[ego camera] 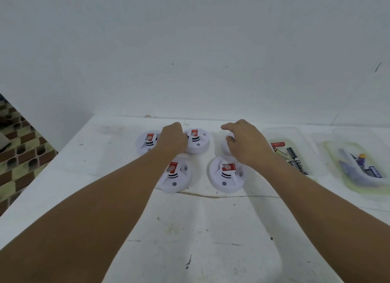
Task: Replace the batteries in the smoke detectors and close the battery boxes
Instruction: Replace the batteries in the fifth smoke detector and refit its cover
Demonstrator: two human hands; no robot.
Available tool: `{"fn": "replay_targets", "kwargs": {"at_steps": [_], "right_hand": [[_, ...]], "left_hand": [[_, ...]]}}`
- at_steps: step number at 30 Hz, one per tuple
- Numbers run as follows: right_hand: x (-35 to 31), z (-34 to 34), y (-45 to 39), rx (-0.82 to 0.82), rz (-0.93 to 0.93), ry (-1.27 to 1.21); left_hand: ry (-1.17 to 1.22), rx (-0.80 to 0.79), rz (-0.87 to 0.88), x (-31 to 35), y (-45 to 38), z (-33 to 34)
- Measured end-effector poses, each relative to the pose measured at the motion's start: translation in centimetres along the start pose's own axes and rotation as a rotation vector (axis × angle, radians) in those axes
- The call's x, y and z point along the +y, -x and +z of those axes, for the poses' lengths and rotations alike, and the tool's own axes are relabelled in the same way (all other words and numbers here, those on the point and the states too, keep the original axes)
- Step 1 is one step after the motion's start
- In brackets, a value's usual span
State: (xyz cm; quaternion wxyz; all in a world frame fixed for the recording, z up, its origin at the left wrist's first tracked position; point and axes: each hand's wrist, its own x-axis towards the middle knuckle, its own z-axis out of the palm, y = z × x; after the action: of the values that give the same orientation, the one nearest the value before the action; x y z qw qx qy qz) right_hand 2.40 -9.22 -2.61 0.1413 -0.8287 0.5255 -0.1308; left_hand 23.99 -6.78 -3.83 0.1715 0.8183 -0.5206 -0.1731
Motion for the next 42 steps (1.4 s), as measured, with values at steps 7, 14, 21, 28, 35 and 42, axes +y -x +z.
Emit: {"fn": "replay_targets", "kwargs": {"at_steps": [7,14,21,28,35,42], "right_hand": [[0.5,-1.8,-0.2,-0.392,-0.023,0.311],[1.5,-1.0,-1.9,-0.476,-0.047,0.399],[0.8,-2.2,-1.8,-0.327,-0.079,0.373],[-0.4,-5.6,1.3,0.094,-0.170,0.079],[-0.7,-4.9,8.9,-0.135,-0.146,-0.525],[2.8,-2.2,14.9,-0.115,-0.022,-1.011]], "left_hand": [[-0.093,0.090,0.121,0.6,1.4,-0.4],[-0.082,0.156,0.168,0.8,3.6,0.8],[0.039,0.255,0.253,1.4,6.1,-0.7],[0.297,0.172,0.398,2.7,8.7,-0.7],[0.660,-0.088,0.472,3.9,13.1,-0.1],[0.790,-0.196,0.305,4.5,19.2,2.1]]}}
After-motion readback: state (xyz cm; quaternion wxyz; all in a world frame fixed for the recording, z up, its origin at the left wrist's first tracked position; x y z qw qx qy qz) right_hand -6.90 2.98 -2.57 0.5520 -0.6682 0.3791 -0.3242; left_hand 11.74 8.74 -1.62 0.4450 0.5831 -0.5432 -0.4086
